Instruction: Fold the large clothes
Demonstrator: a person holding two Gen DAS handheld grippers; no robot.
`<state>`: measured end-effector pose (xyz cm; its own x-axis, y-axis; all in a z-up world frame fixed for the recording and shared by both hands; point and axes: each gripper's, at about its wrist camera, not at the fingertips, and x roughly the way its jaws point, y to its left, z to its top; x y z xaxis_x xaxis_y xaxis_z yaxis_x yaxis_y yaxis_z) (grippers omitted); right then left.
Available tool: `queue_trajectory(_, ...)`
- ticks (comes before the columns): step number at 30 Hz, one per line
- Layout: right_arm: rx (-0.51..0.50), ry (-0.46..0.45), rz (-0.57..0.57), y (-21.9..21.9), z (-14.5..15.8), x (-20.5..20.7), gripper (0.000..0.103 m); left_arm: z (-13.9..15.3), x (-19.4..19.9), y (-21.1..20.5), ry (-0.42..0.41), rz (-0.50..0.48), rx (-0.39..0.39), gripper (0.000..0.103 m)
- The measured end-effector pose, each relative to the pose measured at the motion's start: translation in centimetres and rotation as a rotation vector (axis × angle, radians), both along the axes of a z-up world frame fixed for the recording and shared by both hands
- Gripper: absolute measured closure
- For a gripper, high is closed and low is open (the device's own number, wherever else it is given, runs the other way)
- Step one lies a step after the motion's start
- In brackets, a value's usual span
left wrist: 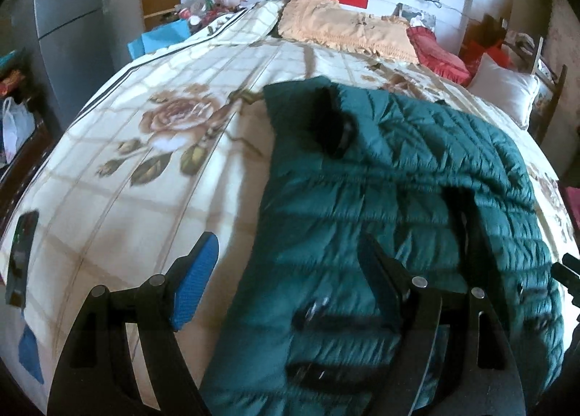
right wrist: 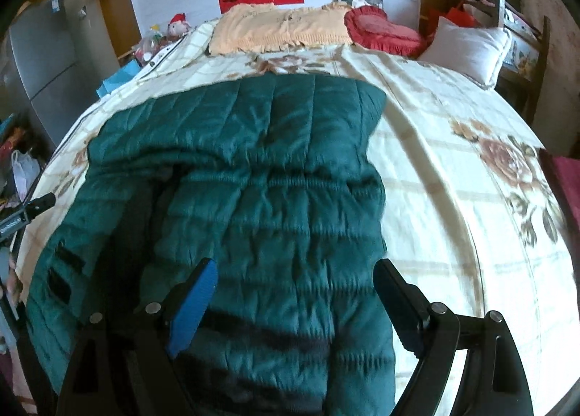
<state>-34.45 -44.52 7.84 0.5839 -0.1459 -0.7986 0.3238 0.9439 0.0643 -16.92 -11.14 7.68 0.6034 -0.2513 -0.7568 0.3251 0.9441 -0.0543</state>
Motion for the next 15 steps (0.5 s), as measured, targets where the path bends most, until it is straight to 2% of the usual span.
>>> queue_trajectory(9,0.005,0.01,0.0,1.2,-0.4,-3.8,0.017,-0.4,-2.4,1.9,0.017,0.004,0.004,0.023)
queue_trajectory(15,0.009,0.025,-0.009,1.3,-0.7,-5.6,0.013,-0.8,-3.3,2.8,0.024,0.008,0.01,0.023)
